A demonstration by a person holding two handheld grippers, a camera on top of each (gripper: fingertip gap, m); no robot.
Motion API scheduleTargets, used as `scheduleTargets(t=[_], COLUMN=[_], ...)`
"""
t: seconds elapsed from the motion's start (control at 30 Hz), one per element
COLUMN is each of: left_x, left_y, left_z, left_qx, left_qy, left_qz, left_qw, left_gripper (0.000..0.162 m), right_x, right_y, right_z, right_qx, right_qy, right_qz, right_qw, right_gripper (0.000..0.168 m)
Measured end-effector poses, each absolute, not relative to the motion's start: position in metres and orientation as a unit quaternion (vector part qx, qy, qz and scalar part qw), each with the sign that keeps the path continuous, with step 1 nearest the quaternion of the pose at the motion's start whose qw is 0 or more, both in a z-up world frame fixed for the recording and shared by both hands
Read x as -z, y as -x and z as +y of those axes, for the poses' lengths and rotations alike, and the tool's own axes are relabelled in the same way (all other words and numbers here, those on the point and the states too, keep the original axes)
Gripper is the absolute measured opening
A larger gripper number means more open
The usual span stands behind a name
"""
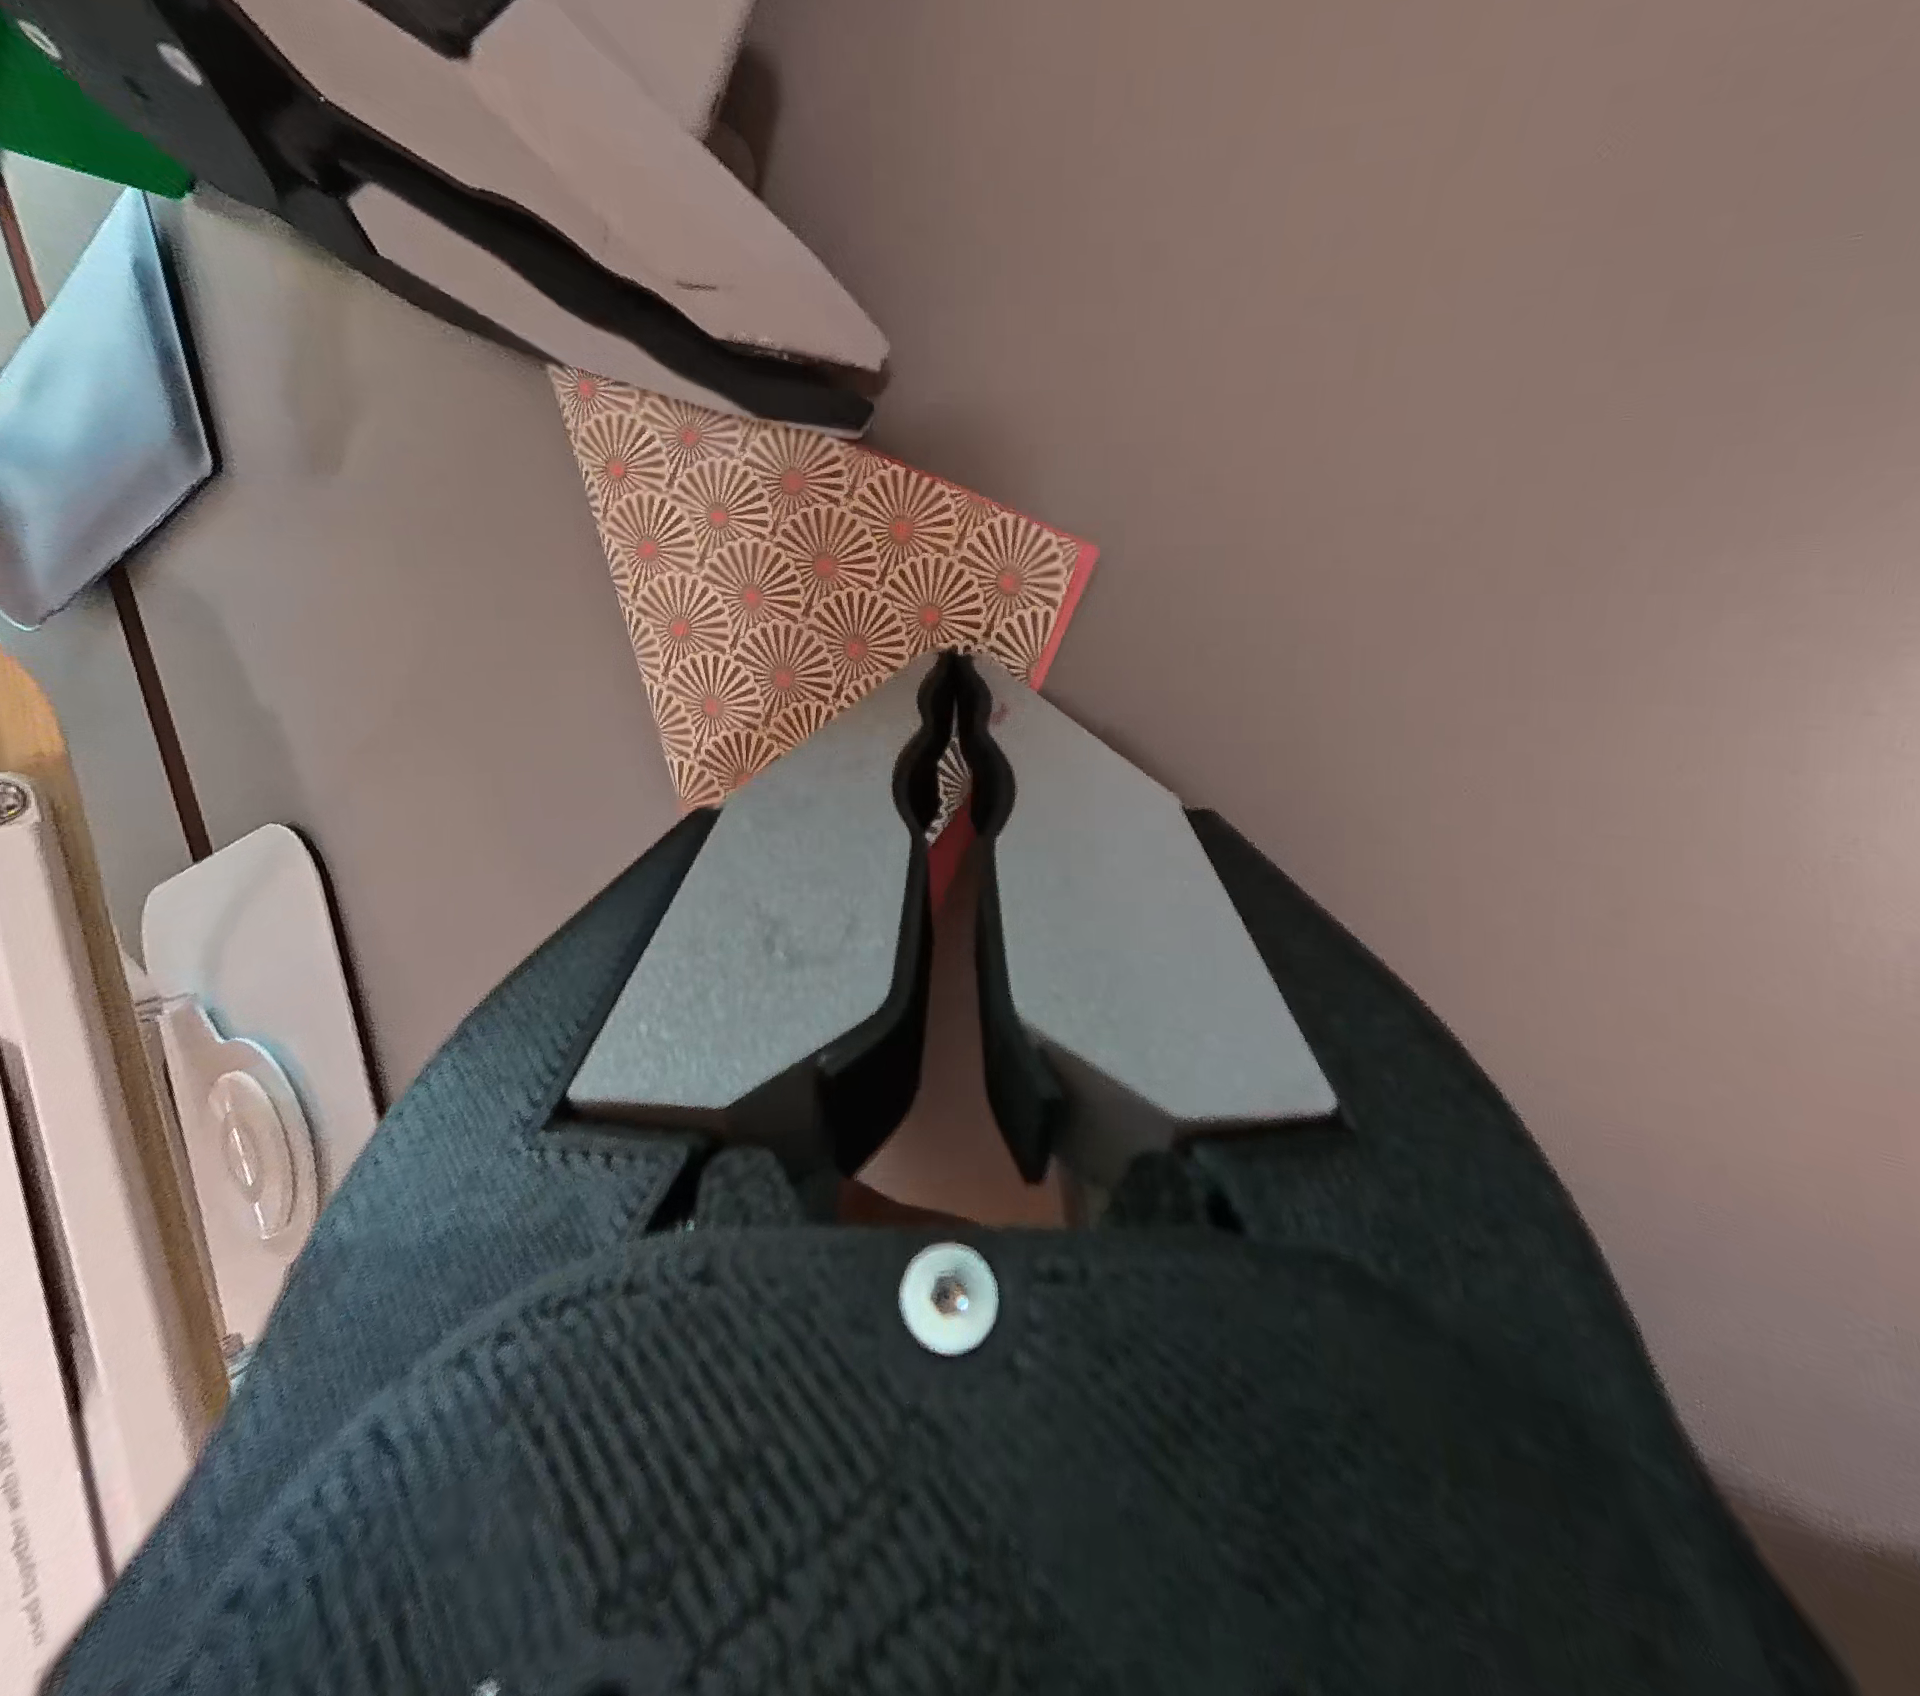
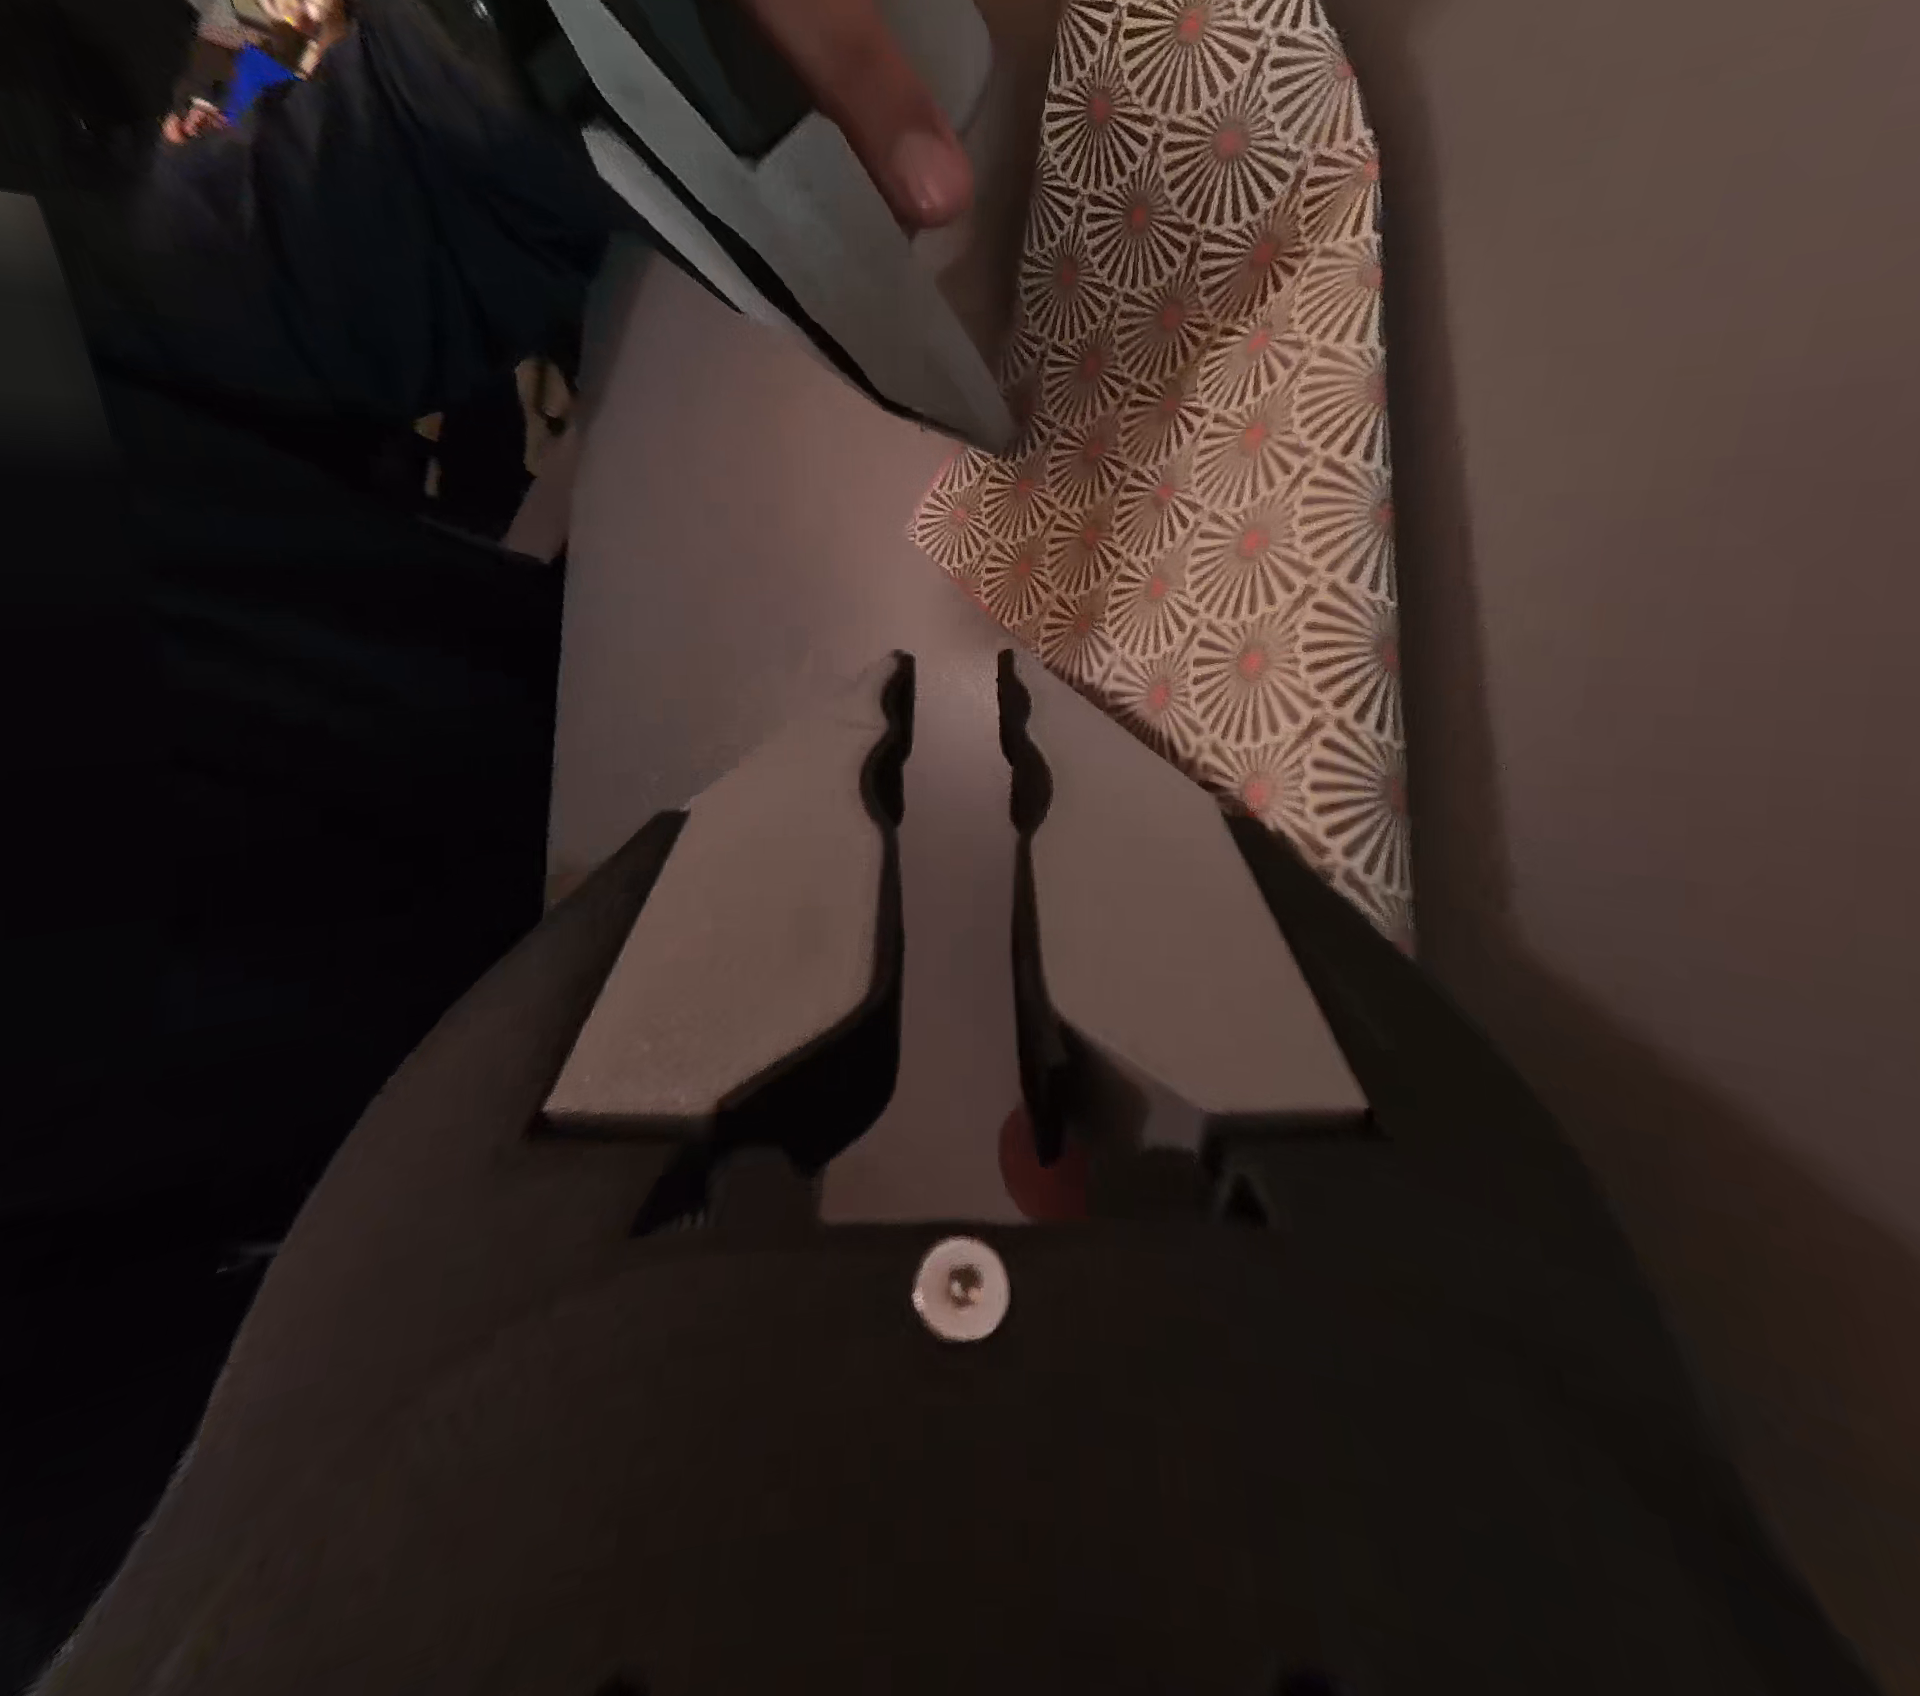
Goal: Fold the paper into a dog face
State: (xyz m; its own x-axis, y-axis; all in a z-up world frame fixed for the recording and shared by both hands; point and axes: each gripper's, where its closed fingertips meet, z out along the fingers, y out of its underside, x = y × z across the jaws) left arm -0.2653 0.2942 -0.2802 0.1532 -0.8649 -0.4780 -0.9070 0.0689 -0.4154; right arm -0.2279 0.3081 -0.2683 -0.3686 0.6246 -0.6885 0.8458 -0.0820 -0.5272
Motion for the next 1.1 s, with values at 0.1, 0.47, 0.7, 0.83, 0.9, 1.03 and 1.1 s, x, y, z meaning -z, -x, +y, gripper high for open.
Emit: scheduleTargets(t=[0.1,0.47,0.7,0.83,0.9,1.03,1.1], left_x=[0.280,0.280,0.280,0.280,0.280,0.280,0.280], left_y=[0.265,0.265,0.264,0.264,0.264,0.264,0.264], left_z=[0.294,0.294,0.293,0.293,0.293,0.293,0.293], left_qx=[-0.023,-0.028,-0.025,-0.022,-0.019,-0.015,-0.015], left_qy=[0.683,0.689,0.689,0.690,0.692,0.696,0.696], left_qz=[0.644,0.639,0.639,0.637,0.635,0.631,0.630], left_qw=[0.342,0.341,0.341,0.343,0.343,0.343,0.343], left_gripper=[0.000,0.000,0.000,0.000,0.000,0.000,0.000], right_x=[0.254,0.213,0.277,0.276,0.277,0.277,0.276], right_y=[0.222,0.289,0.288,0.285,0.280,0.271,0.268], right_z=[0.300,0.311,0.341,0.362,0.363,0.362,0.363], right_qx=[0.499,0.501,0.491,0.505,0.503,0.503,0.505], right_qy=[-0.528,-0.626,-0.710,-0.718,-0.715,-0.707,-0.704], right_qz=[0.677,0.595,0.501,0.475,0.483,0.492,0.494], right_qw=[0.120,-0.052,0.058,0.060,0.061,0.071,0.072], right_gripper=[0.024,0.000,0.000,0.000,0.000,0.000,0.000])
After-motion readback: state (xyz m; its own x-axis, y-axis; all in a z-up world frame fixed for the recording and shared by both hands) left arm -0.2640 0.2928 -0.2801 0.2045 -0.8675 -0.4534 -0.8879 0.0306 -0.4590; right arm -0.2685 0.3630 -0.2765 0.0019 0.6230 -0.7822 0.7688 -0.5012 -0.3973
